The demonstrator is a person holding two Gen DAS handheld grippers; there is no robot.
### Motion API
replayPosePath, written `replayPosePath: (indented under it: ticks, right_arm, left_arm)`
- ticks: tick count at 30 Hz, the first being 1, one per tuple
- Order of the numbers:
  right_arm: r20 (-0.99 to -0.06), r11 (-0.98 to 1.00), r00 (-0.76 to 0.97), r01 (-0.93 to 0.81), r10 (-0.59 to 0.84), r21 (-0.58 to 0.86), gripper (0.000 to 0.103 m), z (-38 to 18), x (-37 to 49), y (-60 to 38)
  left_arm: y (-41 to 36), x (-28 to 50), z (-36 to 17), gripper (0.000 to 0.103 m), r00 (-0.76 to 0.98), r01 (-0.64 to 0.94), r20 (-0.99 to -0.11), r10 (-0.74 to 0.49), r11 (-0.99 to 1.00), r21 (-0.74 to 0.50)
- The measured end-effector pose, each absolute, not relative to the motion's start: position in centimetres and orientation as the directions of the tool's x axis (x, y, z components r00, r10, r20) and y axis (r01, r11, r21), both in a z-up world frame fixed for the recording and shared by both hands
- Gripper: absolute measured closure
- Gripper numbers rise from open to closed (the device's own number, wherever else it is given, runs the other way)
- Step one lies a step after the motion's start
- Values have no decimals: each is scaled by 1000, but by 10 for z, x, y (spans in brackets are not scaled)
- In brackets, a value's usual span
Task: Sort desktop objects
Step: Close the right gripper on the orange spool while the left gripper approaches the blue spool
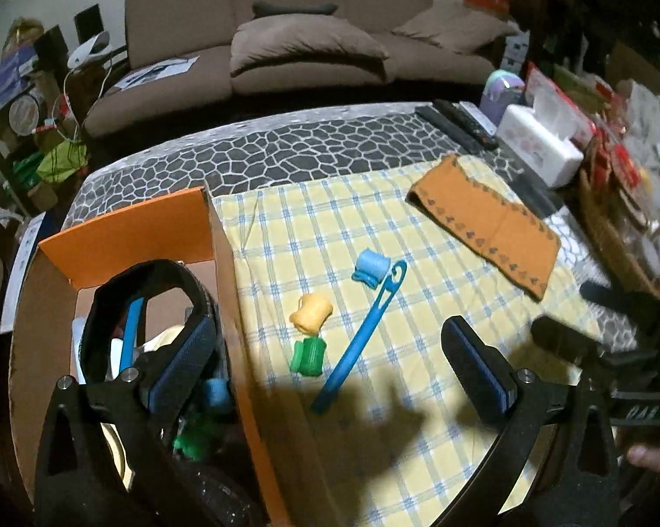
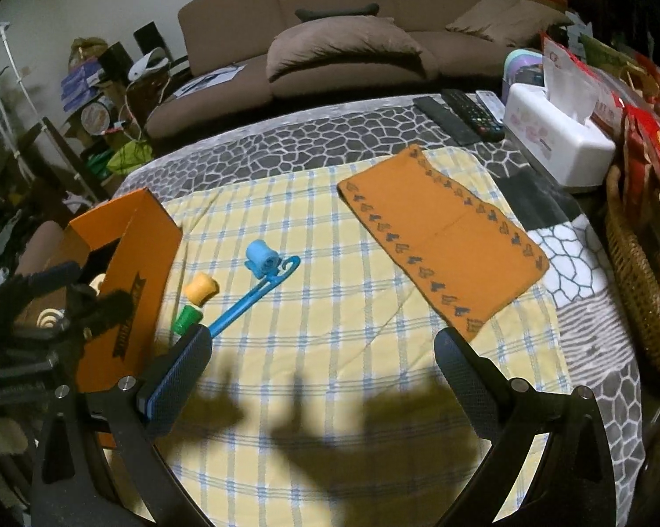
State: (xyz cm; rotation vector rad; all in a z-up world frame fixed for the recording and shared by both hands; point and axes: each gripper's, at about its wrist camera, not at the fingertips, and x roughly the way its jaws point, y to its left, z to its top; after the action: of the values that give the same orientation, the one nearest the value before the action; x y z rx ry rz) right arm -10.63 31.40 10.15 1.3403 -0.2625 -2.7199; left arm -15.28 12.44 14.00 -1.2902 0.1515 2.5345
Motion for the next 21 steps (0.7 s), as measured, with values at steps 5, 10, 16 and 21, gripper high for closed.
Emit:
replayPosePath:
  ticks: [5,10,16,21]
  right_arm:
    - [-774,-980,-608,36,-176,195,1,91,-112,309]
    - [-766,-980,-612,112,-197,163,6,86,-125,286]
    - [-754,-966,-607,213,-249,148,17,80,-141,249]
    - [-764,-954,-588,275,-266,120,30,67,-156,221]
  left_arm:
    - [114,-160,149,0,-571,-282,-788,229,-957,-73]
    - [98,-163,155,0,-588,-260,-775,234,-961,-94]
    - [78,-165,162,0,-609,-237,-755,243,-964,-119]
    - [62,-163,164,0,-618,-222,-750,237,-967,-122]
